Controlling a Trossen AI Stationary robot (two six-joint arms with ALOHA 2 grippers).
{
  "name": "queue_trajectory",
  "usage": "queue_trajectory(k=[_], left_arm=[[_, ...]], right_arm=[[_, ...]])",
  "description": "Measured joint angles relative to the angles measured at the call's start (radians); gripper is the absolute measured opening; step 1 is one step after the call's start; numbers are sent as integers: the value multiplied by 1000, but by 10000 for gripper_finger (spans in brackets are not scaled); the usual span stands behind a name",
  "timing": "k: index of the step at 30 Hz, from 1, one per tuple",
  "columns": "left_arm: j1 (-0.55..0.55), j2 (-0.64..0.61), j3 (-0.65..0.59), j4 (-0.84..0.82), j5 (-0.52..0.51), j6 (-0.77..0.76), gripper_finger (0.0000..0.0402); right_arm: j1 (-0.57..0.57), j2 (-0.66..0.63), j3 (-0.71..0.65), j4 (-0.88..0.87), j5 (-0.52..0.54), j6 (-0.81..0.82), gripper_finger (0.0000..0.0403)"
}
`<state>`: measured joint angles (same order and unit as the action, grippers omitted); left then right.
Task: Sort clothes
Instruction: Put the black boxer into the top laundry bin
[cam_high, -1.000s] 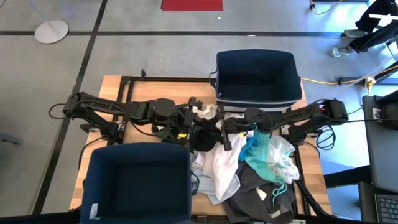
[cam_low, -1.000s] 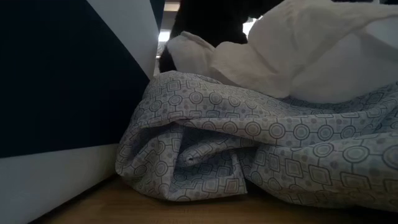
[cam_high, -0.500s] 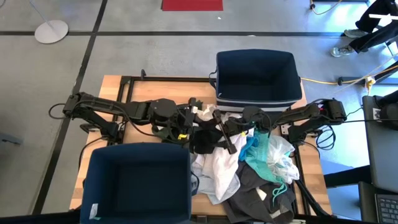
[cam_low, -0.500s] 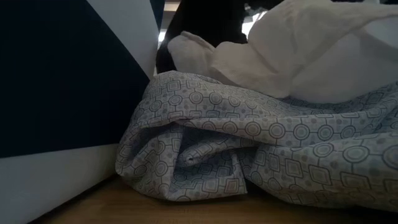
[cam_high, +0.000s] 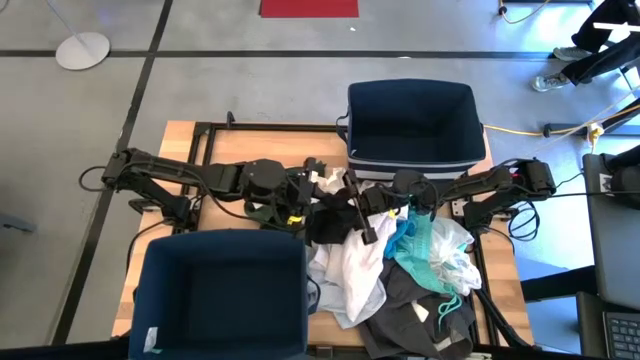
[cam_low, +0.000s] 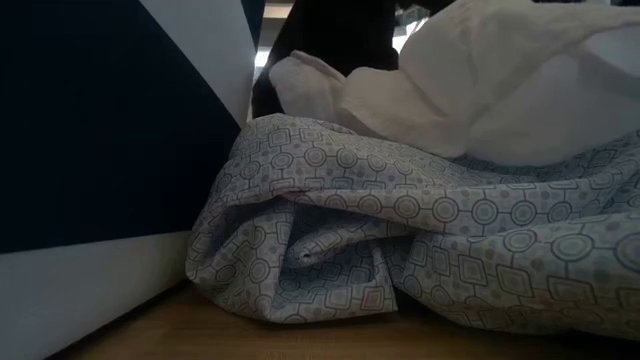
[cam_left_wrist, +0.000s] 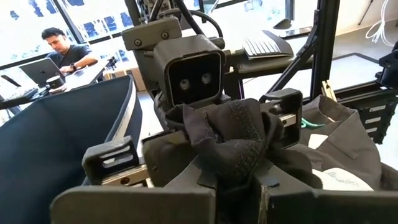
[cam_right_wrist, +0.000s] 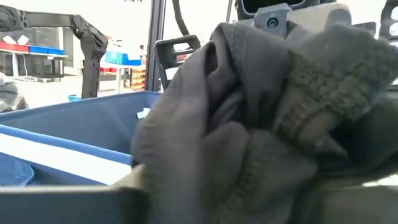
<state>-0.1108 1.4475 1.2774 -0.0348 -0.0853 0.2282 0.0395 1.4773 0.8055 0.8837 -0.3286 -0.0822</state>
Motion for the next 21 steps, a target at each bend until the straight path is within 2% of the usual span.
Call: queue_trajectory(k=[5,6,13,18,21], left_arm=[[0,0,0,1,1,-2,19],[0,0,0,1,1,4,19],[4,-3,-1,17,-40,-15,34],[4,-45,-2,3,-58,14,102],[4,-101,-2,-54,-66,16,144]], right_arm=[[0,0,0,2,-3,-6,35],[0,0,0,1,-3,-12,21],[0,-2,0,-7,20,-27,39],[-1,-32,0,-21,61,-41,15],[-1,-69,0,-27,64,-57,13]])
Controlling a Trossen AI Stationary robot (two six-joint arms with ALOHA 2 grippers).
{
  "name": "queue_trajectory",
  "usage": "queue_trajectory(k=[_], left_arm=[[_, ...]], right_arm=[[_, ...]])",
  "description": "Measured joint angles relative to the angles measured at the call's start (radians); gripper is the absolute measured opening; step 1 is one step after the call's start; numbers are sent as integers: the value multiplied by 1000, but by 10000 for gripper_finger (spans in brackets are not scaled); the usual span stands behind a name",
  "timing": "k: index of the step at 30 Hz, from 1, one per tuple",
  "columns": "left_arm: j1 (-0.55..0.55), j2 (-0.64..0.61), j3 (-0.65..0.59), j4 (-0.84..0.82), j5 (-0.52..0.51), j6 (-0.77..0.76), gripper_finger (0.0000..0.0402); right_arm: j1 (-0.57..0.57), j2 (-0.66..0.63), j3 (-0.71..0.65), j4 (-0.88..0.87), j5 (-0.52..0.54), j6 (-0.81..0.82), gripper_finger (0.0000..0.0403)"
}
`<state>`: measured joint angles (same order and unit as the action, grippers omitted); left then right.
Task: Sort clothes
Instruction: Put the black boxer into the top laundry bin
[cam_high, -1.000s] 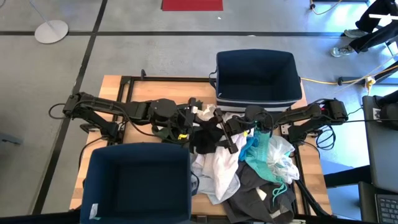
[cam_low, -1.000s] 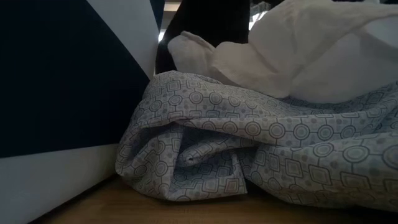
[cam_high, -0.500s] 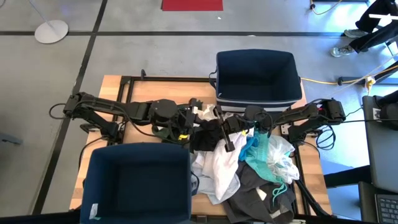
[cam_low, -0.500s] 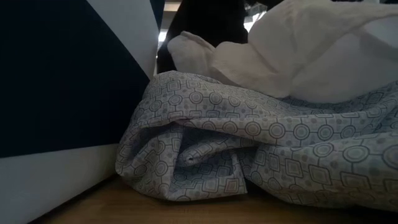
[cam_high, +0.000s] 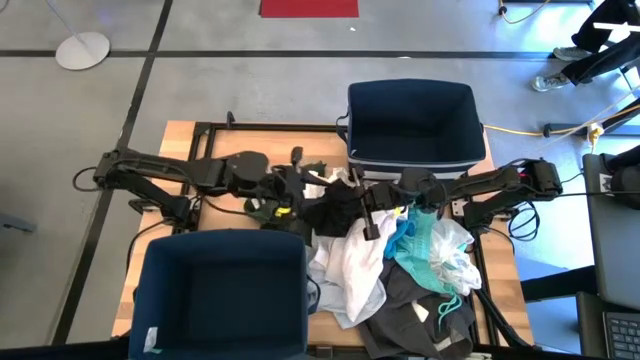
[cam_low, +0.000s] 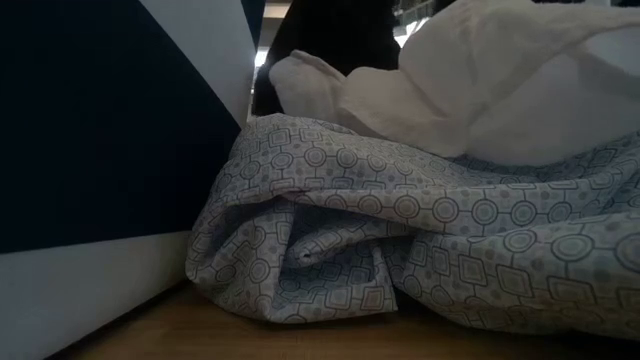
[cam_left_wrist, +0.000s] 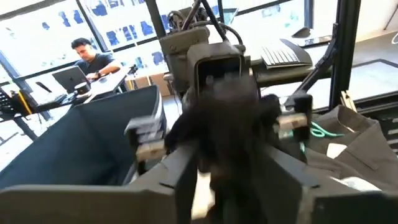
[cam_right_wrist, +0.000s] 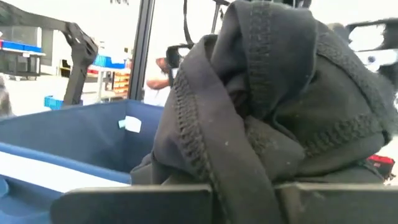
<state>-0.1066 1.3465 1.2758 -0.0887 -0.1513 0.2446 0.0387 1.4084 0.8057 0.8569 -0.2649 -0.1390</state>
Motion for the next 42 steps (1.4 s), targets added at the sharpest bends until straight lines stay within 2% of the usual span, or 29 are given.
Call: queue_trajectory(k=[3,7,16,23,27,29,34,37,42], left_arm=[[-3,-88,0,-93,-21,-1,168],[-3,-199,-17,-163,-32,-16,175],[-11,-392,-207,-192,-35,-45,167],[-11,-453,-348,-137,-36,-82,167],[-17,-452,-441,-57,-36,-88,166],[-20,-450,-490,56,-36,-89,166],[-20,-458,-598,224,-36,-80,166],[-20,-458,-636,266,-36,-72,166],[-21,-464,-636,267,-36,-79,166]], right_arm=[[0,-51,29,-62,26,1,26],[0,-110,129,-271,128,-8,35],[0,-145,542,-795,429,-162,24],[-1,-148,800,-1033,750,-273,32],[-34,-158,860,-1118,929,-320,29],[-70,-164,859,-1158,987,-314,29],[-202,-171,852,-1349,1032,-231,30],[-295,-171,852,-1441,1030,-151,29],[-417,-161,852,-1560,944,4,29]])
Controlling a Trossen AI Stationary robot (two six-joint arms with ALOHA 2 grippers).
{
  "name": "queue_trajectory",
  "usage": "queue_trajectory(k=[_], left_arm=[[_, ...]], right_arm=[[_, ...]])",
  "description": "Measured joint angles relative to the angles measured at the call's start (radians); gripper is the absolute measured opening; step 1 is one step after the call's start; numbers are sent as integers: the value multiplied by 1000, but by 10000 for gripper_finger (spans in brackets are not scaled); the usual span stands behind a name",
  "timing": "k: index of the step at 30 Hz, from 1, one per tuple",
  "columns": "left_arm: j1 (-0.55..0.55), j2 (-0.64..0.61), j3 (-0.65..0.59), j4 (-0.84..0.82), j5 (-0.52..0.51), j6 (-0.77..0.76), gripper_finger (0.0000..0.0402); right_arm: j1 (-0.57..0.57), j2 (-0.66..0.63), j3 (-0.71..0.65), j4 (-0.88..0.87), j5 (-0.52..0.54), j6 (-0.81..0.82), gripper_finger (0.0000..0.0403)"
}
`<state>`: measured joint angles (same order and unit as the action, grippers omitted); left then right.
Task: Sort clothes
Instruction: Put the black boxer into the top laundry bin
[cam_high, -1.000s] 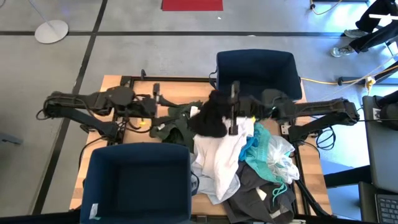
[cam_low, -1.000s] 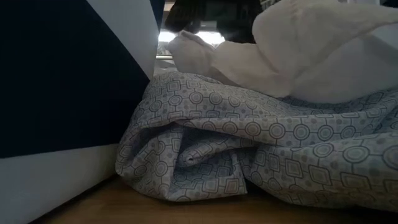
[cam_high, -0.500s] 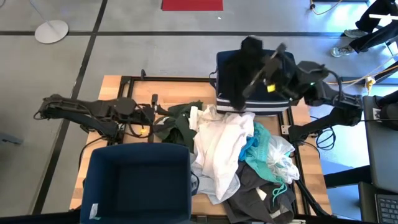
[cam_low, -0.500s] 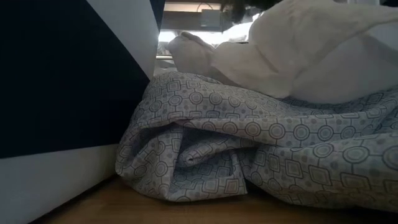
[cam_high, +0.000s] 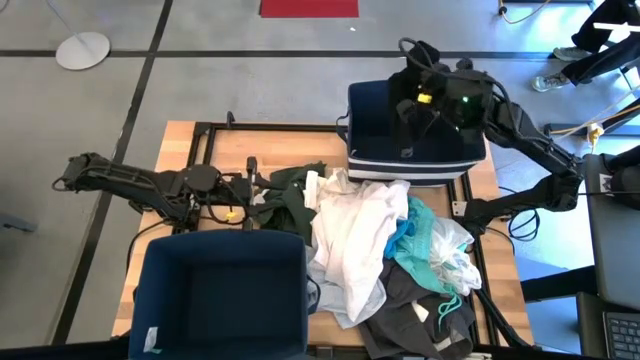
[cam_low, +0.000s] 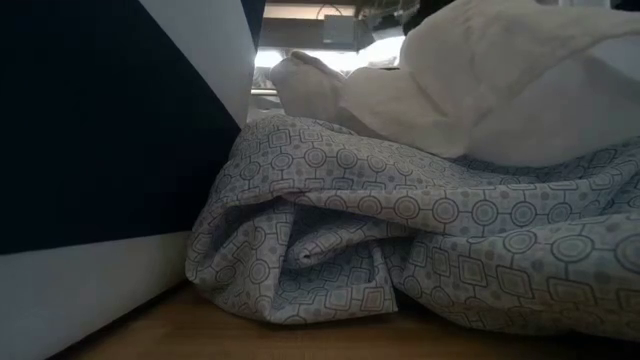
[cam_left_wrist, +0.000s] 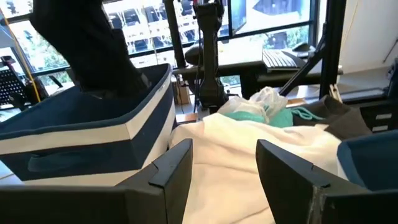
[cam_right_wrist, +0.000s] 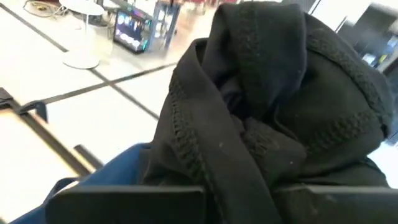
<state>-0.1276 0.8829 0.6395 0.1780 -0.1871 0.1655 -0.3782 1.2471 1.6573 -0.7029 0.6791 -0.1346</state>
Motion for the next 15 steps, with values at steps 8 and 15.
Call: queue_trajectory(k=[8,15], left_arm=[[-10,1,1,-14,0,4,166],[-11,1,1,16,0,22,166]], right_arm=[[-116,39,0,-215,-96,241,47],[-128,81,0,-301,-150,261,142]])
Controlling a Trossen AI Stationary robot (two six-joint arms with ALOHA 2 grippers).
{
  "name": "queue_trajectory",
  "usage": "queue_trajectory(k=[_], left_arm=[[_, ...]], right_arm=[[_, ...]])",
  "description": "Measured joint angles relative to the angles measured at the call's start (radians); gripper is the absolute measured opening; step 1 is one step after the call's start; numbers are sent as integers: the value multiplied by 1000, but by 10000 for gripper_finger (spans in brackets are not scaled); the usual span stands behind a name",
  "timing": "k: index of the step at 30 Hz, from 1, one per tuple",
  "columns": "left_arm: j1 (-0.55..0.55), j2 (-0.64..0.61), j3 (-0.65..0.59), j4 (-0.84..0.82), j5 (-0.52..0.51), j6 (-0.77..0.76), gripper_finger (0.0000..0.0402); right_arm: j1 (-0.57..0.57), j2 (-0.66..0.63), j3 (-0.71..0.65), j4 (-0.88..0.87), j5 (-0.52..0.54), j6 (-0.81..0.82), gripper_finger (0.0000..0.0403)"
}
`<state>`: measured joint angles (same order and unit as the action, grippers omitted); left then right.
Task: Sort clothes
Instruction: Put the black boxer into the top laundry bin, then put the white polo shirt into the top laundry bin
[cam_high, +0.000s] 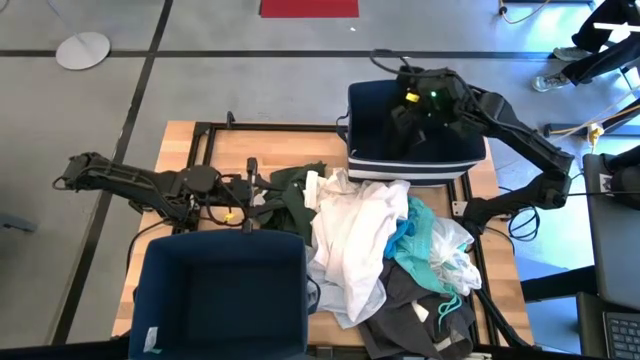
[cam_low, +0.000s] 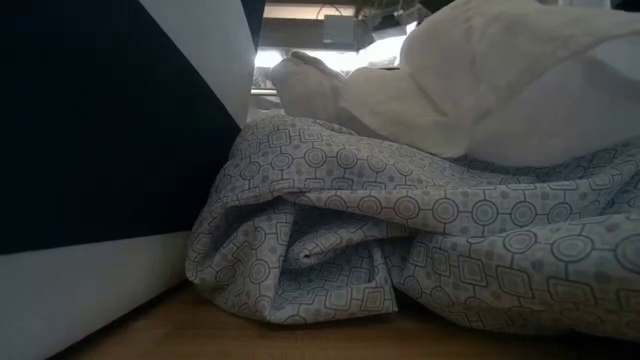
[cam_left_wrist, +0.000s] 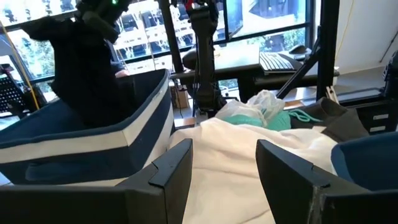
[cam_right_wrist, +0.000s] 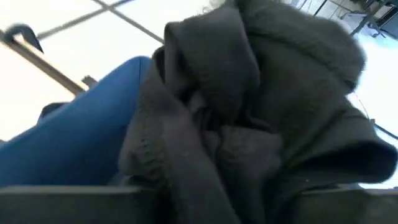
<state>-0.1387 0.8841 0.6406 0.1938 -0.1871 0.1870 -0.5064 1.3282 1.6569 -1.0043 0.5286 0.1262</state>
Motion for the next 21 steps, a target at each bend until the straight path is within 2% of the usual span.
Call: queue_trajectory(k=[5,9,16,21], left_arm=[[0,2,0,-10,0,0,166],[0,2,0,-19,0,-17,166],[0,2,0,-39,0,-31,166],[0,2,0,-69,0,-50,166]], right_arm=[[0,-7,0,-11,1,-6,209],[2,-41,0,9,2,-46,238],[40,-128,5,33,-10,-68,248],[130,-189,8,80,-26,-104,248]])
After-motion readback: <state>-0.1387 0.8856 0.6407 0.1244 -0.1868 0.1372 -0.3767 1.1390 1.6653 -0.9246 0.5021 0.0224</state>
